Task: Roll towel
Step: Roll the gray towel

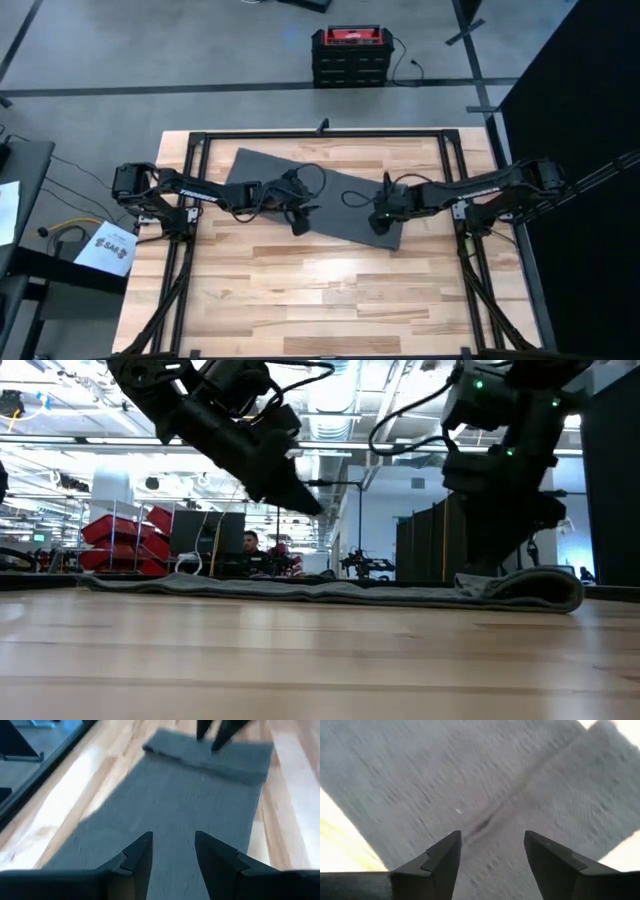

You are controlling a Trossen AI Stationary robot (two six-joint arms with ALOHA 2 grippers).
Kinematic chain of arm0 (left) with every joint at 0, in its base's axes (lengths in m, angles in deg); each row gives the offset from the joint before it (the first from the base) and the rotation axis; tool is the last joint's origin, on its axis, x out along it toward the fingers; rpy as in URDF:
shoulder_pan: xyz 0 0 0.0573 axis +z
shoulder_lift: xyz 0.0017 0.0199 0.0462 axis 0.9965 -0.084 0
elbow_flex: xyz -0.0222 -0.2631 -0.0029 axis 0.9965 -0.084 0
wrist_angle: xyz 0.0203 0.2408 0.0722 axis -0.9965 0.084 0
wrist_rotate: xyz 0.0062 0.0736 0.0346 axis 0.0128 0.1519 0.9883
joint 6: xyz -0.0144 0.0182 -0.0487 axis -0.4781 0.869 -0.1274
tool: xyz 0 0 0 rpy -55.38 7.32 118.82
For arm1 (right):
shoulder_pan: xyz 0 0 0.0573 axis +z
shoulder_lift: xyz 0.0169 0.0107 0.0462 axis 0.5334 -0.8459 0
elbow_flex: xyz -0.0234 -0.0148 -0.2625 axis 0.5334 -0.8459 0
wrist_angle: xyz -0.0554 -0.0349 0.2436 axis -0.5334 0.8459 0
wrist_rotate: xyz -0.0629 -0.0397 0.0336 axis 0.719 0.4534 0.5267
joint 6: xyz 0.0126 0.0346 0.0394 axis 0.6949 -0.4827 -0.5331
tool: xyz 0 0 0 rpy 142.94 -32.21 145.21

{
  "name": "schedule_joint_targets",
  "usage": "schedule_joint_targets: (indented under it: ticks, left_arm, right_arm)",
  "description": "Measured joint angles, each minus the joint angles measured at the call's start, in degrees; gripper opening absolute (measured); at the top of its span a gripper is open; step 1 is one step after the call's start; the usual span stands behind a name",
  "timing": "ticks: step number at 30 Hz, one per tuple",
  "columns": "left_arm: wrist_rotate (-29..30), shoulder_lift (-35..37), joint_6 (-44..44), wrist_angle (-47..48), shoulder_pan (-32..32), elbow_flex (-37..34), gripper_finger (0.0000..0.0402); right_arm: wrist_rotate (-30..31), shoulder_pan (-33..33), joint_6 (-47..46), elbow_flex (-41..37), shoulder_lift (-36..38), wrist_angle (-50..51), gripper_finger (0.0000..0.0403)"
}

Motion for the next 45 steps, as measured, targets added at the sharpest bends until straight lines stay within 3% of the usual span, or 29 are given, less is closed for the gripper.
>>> schedule_joint_targets:
  ticks: [4,8,10,15,19,28,31,41,45]
  left_arm:
    - [-1.7,-5.1,-0.2,-7.2,0.0,0.0,0.0133]
    - [-2.8,-12.1,0.8,-14.3,0.0,0.4,0.0133]
    - [-2.9,-14.2,1.9,-14.9,0.1,1.5,0.0133]
    - [-7.8,-17.3,5.9,-13.0,0.1,3.8,0.0133]
    - [-8.1,-18.6,10.0,-6.0,0.8,5.0,0.0133]
    - [-8.2,-18.1,14.4,6.1,2.8,5.3,0.0133]
    - [-8.1,-18.0,14.9,8.8,2.8,5.3,0.0133]
    - [-8.2,-18.1,14.9,9.6,3.3,5.3,0.0133]
    - [-8.2,-18.1,14.8,9.2,3.3,5.1,0.0133]
  right_arm:
    - [-1.3,2.2,-0.6,0.0,-0.1,-1.3,0.0130]
    - [-1.6,5.7,-0.2,0.0,0.2,-0.4,0.0034]
    - [-1.6,7.7,1.4,0.0,0.2,0.5,0.0011]
    - [-1.8,12.2,4.1,0.0,0.2,-0.1,0.0001]
    - [-1.8,13.8,4.3,-0.3,-0.2,-0.7,0.0001]
    - [-0.4,12.5,6.5,-5.4,-2.6,-9.5,0.0000]
    - [-0.4,12.4,6.7,-5.5,-2.7,-8.0,0.0000]
    - [0.1,13.7,2.4,-5.2,-2.6,-2.6,0.0000]
    - [2.8,14.5,7.7,-3.7,-2.6,-6.7,0.0000]
